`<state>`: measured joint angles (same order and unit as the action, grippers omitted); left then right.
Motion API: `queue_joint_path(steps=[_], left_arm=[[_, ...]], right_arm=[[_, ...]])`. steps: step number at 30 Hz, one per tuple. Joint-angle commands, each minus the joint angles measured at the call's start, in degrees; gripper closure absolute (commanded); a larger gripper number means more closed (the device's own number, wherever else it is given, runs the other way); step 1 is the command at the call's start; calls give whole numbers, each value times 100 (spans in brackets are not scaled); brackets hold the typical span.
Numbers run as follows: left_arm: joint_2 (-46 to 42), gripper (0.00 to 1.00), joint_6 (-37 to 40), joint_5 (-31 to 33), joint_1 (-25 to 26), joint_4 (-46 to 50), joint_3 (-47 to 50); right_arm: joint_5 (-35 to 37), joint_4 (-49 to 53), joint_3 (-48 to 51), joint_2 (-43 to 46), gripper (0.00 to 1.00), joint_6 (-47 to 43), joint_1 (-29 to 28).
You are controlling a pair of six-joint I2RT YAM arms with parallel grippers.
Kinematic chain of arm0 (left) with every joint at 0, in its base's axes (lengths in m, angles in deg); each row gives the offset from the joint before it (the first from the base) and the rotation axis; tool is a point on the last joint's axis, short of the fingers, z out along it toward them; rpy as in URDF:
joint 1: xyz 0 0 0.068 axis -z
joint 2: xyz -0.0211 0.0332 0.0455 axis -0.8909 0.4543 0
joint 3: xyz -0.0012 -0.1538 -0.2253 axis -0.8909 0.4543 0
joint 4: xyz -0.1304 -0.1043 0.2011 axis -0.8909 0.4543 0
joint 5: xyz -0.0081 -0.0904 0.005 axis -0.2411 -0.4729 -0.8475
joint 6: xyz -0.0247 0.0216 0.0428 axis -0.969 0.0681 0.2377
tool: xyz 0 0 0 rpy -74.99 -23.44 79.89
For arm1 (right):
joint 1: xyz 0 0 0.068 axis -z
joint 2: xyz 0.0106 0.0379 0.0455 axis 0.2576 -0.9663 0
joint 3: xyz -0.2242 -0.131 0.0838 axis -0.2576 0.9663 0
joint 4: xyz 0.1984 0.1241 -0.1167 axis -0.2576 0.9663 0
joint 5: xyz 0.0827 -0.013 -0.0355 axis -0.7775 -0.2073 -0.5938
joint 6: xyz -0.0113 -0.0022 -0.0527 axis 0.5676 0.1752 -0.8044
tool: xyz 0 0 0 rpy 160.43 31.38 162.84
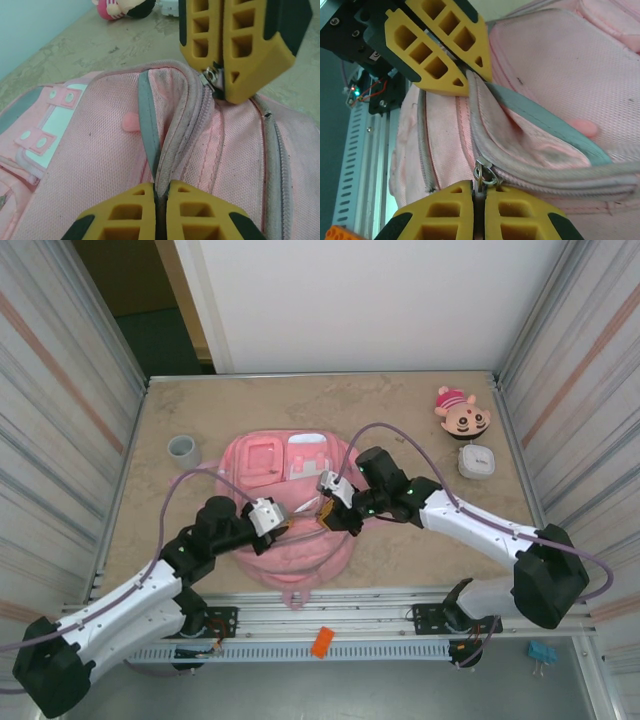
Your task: Pack books, pencil case, and school supplies into a backpack
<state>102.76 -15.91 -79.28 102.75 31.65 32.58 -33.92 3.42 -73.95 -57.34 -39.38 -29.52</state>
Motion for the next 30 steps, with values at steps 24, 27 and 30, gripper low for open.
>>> queue_joint_path(steps=[24, 27, 30], left_arm=[[290, 100, 124, 35, 522, -815, -441], [303, 100, 170, -107, 523, -813, -471], [311, 100, 237, -256, 521, -757, -497]], right_arm=[[768, -1566, 605, 357, 50, 4630, 21], [856, -1513, 478, 250, 47, 5020, 49], [1280, -1359, 396, 185, 46, 5450, 72]])
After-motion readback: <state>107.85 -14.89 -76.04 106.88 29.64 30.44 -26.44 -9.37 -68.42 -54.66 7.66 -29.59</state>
